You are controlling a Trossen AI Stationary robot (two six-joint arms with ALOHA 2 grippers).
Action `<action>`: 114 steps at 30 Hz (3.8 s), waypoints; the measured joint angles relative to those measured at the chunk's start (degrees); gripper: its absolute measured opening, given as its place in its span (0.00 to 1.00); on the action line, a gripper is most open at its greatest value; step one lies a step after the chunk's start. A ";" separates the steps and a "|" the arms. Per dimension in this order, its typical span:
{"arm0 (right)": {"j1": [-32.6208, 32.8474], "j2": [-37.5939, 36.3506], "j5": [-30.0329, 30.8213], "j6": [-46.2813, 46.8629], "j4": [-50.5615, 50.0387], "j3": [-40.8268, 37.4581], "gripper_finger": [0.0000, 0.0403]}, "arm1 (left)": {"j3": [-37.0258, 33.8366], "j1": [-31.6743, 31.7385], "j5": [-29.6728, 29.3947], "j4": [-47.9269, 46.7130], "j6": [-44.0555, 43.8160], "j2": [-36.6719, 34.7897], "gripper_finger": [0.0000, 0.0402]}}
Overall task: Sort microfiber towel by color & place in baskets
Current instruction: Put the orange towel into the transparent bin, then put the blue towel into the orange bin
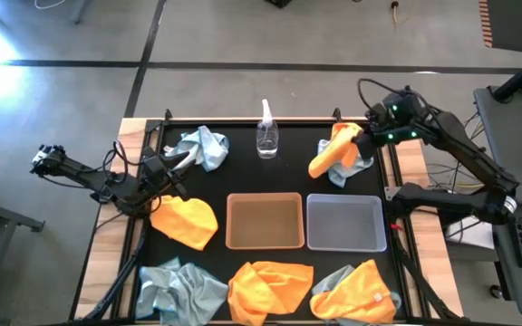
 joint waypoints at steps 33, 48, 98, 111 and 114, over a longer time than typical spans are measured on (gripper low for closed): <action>38.83 -0.50 0.13 20.08 4.70 -0.20 0.02 | 0.00 -0.02 -0.01 0.00 -0.62 -0.01 0.33; 51.61 -0.44 9.25 33.16 -4.99 -6.43 0.02 | 0.00 0.00 0.00 0.00 -0.61 0.01 0.33; 51.62 0.68 15.68 29.96 -5.34 -4.38 0.39 | 0.00 -0.01 0.00 0.00 -2.53 2.55 0.33; 49.55 1.61 41.62 25.64 -14.50 0.92 0.38 | 0.00 -0.02 0.00 0.00 -2.53 2.50 0.33; 46.57 2.11 41.69 23.25 -14.22 0.81 0.38 | 0.01 -0.01 0.00 0.00 -2.53 2.50 0.33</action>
